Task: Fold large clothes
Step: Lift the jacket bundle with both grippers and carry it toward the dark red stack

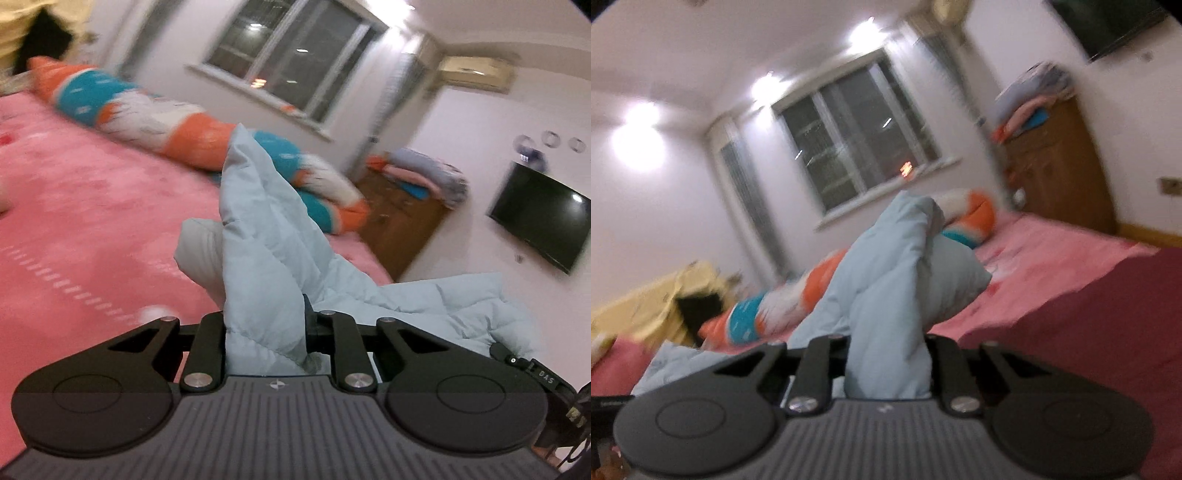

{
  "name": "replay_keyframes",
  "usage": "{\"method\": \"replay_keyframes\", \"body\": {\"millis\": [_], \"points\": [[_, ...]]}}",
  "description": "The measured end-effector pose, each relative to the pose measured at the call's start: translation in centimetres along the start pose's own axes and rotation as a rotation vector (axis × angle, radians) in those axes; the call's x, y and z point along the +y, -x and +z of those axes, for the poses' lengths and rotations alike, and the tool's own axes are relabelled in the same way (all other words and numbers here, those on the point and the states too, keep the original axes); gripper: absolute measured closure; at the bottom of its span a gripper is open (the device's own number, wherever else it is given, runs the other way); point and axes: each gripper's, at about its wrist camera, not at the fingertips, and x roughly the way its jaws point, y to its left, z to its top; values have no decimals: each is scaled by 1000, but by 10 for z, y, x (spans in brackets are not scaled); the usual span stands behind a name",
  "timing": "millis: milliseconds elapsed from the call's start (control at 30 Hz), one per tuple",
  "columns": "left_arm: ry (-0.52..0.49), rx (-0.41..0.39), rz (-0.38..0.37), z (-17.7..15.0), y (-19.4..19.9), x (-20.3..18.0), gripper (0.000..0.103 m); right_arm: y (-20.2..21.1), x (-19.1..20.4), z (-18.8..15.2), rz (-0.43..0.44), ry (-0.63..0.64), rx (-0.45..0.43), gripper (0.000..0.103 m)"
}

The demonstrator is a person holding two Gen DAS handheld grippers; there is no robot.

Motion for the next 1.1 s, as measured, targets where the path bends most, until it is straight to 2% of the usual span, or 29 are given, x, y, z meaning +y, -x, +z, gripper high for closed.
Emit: {"method": "replay_keyframes", "body": {"millis": [233, 433, 633, 833, 967, 1100], "points": [[-120, 55, -174, -1, -81, -109, 82, 39, -79, 40, -214, -72, -196, 88], [-162, 143, -236, -31, -149, -162, 82, 45, -135, 49, -389, -107, -267, 88], [-179, 214, -223, -60, -197, -174, 80, 36, -163, 40, -511, -86, -254, 87], [-204, 256, -190, -71, -228, -176, 73, 27, -183, 25, -606, -65, -190, 83], [-205, 271, -163, -70, -228, -177, 69, 26, -192, 21, -651, -57, -138, 72], [-202, 275, -143, -74, -228, -179, 57, 28, -199, 20, -672, -73, -113, 58]]}}
